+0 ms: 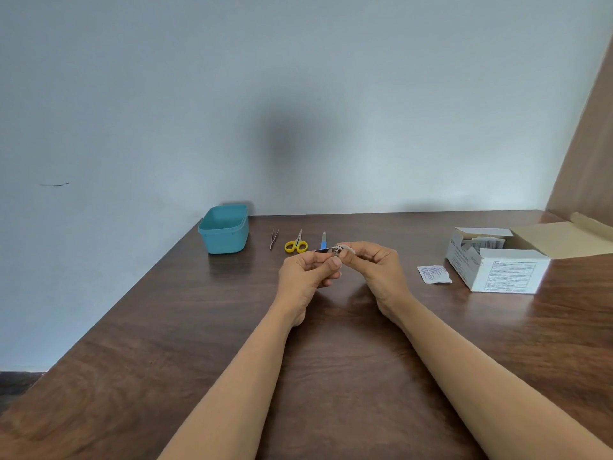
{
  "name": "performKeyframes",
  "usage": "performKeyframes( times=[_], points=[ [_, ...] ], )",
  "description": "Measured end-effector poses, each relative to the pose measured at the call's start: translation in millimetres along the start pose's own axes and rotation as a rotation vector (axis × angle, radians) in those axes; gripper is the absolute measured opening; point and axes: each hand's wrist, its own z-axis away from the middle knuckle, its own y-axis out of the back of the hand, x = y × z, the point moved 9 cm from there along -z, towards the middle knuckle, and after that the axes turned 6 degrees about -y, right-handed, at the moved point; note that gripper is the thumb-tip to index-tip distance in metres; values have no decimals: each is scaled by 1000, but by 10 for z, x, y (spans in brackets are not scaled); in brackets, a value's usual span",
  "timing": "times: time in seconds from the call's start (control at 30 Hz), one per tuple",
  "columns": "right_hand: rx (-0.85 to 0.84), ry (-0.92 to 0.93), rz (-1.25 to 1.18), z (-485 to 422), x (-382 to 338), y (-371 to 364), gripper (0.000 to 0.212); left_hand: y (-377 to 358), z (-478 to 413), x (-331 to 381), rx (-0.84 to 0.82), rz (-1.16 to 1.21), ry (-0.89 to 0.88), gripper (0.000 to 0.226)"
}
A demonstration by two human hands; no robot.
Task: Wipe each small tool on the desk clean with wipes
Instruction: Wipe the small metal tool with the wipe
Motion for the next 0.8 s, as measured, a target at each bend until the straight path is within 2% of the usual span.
performKeyframes(
  times=[0.27, 0.47, 0.63, 0.8],
  points=[
    [-41, 43, 56, 18, -45, -68, 11, -31, 0, 2, -22, 22, 5, 10],
    [16, 69, 77, 15, -49, -39, 15, -68, 2, 2, -58, -9, 5, 24],
    [39, 19, 10, 7, -23, 30, 14, -94, 5, -1, -84, -35, -1, 22],
    [-25, -36, 16, 17, 1, -11, 21, -86, 9, 5, -68, -33, -2, 19]
  ],
)
